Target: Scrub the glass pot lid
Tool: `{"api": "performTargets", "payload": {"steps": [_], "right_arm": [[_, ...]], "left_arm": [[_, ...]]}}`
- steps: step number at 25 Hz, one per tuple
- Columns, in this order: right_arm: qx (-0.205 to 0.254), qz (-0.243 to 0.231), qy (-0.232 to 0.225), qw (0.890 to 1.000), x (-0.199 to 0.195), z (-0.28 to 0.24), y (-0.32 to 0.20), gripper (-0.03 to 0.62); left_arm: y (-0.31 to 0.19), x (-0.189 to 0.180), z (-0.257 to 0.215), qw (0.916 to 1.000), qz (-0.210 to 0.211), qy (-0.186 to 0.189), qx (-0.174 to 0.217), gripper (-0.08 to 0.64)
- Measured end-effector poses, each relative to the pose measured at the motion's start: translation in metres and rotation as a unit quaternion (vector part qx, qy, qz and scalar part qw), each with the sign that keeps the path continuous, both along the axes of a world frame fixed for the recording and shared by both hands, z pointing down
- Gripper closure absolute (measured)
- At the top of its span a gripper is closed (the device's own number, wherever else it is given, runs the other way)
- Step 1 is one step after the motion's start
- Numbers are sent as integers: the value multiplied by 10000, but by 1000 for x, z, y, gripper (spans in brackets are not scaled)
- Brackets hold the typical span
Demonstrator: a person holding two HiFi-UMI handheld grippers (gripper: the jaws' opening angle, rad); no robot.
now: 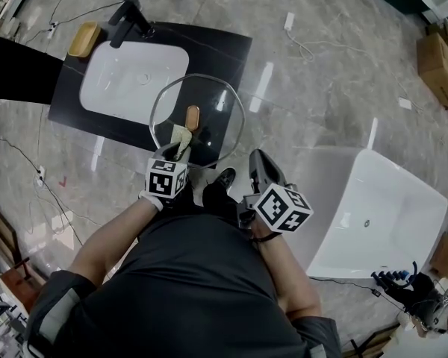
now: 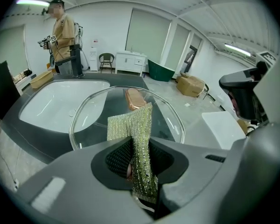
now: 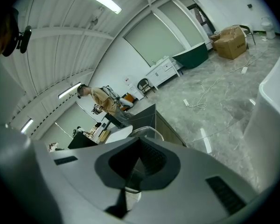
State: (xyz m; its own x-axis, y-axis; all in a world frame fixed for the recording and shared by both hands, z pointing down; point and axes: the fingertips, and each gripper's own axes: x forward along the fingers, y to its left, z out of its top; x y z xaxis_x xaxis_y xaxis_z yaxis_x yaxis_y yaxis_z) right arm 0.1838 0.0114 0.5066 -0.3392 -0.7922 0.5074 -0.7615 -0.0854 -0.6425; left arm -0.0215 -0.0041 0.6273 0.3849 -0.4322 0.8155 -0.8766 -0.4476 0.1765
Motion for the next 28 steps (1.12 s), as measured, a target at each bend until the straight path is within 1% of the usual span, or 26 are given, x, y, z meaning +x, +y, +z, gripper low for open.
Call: {"api": "performTargets", "payload": {"steps": [2,5,7,13,18,20,24,26,28], "right_arm": [[-38,29,-18,10000,2,2,4,586],[-78,94,-14,9999,8,4,10,586],[-109,179,1,9998,15,6,15,586],[-125,308,-8,9994,22,8,25,586],[-142,471,-9,9988,27,9,32,586],[-157,545,-16,9984,29,9,34,586],[-183,627,-33,9979,23,9,36,586],[-183,659,-39,9977,19,8,34,585],[-181,698,-43,9974,15,6,32,585]], "left_arm": [[2,3,0,10000,-31,12,7,485],[6,10,-1,9998,-65,162,-112,485],[12,21,-1,9995,60,256,-174,485],[21,56,2,9983,481,287,-147,485],[21,73,4,9967,690,358,-247,485],[21,81,3,9954,835,371,-298,485],[27,101,3,9897,1271,464,-471,485],[32,112,1,9836,1587,606,-606,485],[39,121,-9,9753,1936,827,-674,485]]}}
